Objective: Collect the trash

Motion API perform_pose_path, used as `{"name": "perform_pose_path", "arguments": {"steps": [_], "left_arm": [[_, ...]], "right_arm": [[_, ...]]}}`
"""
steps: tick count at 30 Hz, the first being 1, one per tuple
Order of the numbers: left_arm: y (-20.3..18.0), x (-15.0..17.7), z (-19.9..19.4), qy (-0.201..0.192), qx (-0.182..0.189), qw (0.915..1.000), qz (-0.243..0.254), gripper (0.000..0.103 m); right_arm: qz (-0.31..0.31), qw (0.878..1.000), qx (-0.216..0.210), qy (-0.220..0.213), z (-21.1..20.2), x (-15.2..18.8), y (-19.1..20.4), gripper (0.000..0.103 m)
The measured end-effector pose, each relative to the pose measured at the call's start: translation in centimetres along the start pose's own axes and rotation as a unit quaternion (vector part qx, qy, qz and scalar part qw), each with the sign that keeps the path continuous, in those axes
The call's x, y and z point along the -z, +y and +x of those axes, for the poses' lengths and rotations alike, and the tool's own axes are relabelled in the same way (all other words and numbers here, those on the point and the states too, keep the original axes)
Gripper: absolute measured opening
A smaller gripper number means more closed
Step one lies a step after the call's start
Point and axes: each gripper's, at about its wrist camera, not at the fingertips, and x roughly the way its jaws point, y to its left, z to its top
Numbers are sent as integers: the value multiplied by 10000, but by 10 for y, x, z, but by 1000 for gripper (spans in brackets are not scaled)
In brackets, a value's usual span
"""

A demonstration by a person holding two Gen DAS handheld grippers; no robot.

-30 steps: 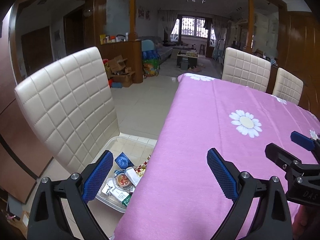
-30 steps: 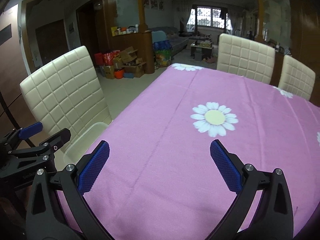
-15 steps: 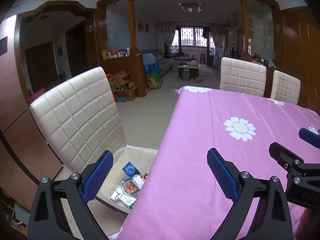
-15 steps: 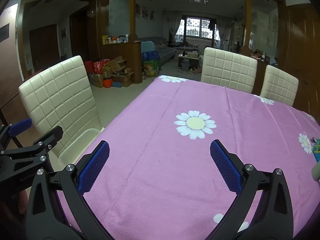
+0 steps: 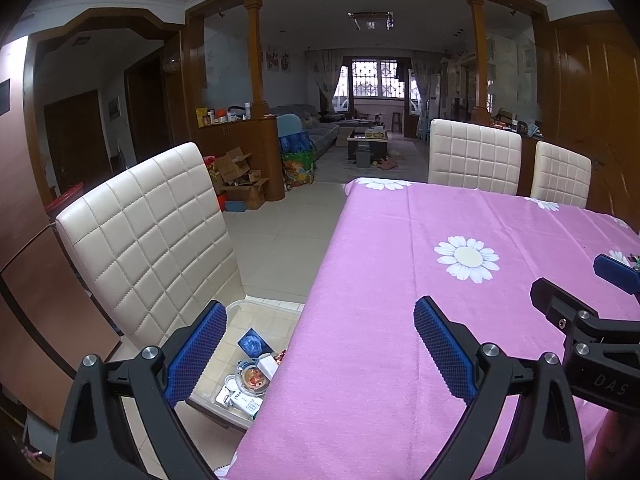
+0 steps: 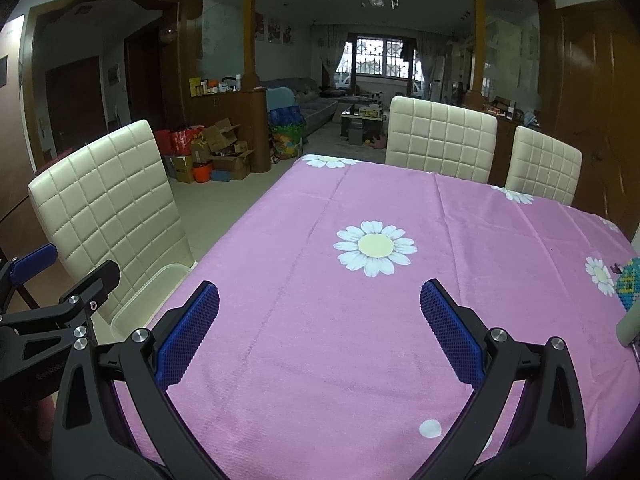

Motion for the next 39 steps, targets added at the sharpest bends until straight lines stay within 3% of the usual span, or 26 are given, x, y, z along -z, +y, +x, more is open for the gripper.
{"name": "perform_pose_path", "arguments": {"steps": [39], "left_arm": [[-5, 3, 1, 52, 151, 9998, 111, 92]], "right_arm": [[50, 9999, -11, 96, 4, 7, -6, 99]]}}
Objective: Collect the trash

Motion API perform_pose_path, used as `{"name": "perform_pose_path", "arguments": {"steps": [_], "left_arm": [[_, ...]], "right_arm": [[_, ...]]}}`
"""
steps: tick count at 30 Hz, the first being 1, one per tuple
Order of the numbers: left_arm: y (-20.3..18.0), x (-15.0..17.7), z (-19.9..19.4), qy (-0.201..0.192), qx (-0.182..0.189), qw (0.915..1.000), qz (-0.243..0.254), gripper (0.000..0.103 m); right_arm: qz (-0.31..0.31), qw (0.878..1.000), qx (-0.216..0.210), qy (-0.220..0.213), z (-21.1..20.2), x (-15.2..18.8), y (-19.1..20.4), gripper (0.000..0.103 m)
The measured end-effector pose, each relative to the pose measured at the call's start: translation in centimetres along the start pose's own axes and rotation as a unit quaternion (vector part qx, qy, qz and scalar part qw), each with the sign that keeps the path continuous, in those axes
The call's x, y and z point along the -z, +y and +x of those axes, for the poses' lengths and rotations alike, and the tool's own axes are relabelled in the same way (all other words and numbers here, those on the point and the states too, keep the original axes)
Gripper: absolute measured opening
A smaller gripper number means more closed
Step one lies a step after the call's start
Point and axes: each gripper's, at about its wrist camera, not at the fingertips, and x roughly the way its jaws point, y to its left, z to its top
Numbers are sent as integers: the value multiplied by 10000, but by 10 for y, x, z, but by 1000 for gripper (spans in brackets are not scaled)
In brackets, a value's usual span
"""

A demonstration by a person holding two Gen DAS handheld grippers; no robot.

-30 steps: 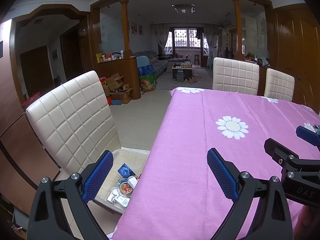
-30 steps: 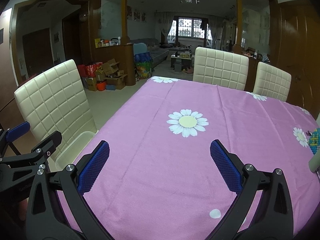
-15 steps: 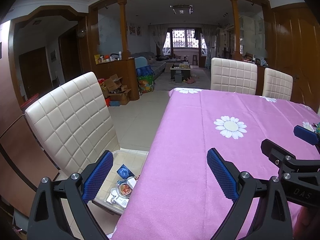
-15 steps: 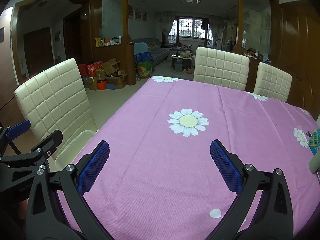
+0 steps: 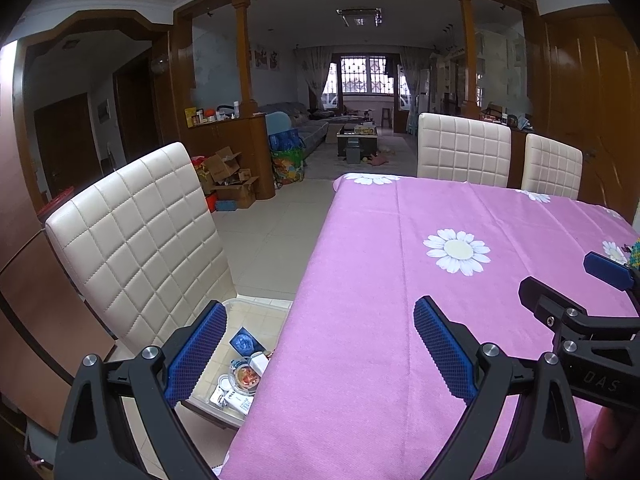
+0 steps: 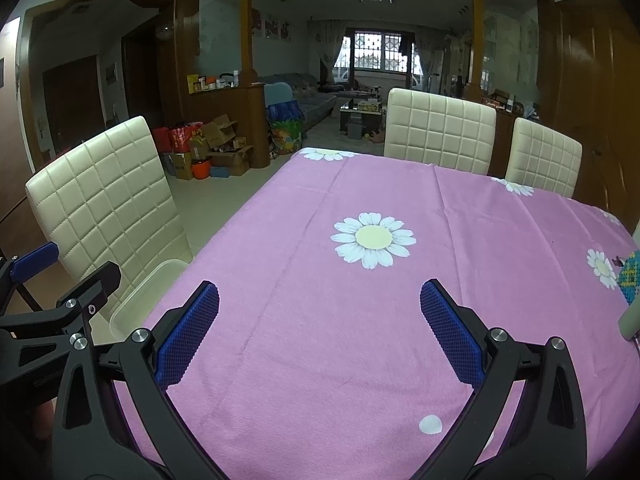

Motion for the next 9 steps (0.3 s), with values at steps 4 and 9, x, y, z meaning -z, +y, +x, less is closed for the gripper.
{"name": "perform_pose_path", "arguments": {"steps": [4, 9], "left_arm": [[-2, 0, -1, -15, -75, 10000, 38, 92], [0, 0, 1, 20, -29, 10000, -13, 92]], "right_arm": [[6, 10000, 11, -5, 0, 0, -1, 99], [30, 10000, 19, 6, 1, 0, -3, 99]]}}
